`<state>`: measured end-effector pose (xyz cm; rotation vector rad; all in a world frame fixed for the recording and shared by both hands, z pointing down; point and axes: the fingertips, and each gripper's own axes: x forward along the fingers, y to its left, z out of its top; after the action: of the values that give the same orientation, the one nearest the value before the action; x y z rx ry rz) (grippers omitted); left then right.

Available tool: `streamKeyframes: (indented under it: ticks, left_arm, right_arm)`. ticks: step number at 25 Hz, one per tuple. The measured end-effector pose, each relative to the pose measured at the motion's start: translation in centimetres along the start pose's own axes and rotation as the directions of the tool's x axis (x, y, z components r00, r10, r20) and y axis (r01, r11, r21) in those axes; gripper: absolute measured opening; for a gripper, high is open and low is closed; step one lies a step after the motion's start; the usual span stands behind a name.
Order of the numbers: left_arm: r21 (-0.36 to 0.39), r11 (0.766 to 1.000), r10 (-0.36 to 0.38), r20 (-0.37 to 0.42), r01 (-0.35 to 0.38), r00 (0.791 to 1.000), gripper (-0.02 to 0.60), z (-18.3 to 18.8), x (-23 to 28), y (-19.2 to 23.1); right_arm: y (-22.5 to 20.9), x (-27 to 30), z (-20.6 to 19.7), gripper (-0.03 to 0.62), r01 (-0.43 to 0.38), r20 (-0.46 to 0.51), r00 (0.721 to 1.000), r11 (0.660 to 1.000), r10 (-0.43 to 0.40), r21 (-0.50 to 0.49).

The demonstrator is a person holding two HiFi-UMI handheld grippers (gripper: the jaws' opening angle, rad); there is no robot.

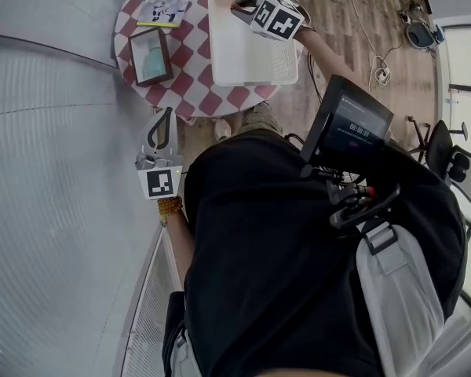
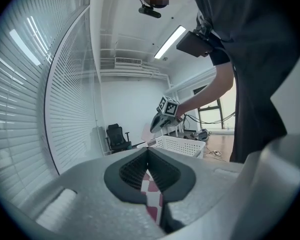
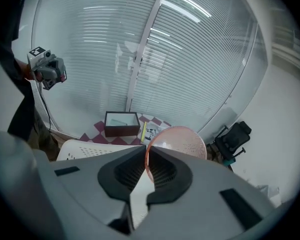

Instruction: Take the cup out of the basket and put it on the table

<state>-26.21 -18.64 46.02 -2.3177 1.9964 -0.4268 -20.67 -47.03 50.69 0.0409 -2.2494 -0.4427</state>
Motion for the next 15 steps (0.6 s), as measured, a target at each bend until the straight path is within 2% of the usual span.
streamKeyframes:
  ticks: [7,15]
  left_arm:
    - [0.052,0.998,-0.033,0.016,0.032,0.999,0.005,0.6,1.1,0.3]
    - [0.057,0.997,-0.054,0.048,0.052,0.997,0.005,1.5,1.6,0.4]
  right_arm:
    - [-0.7,-3.4,3.8,0.025,0.055,0.138,0.989,0.998,-0.059,0.029]
    - [-0.8,-7.4,7.7,0.025,0.089,0.305,0.945,0.989,-0.120,0.116]
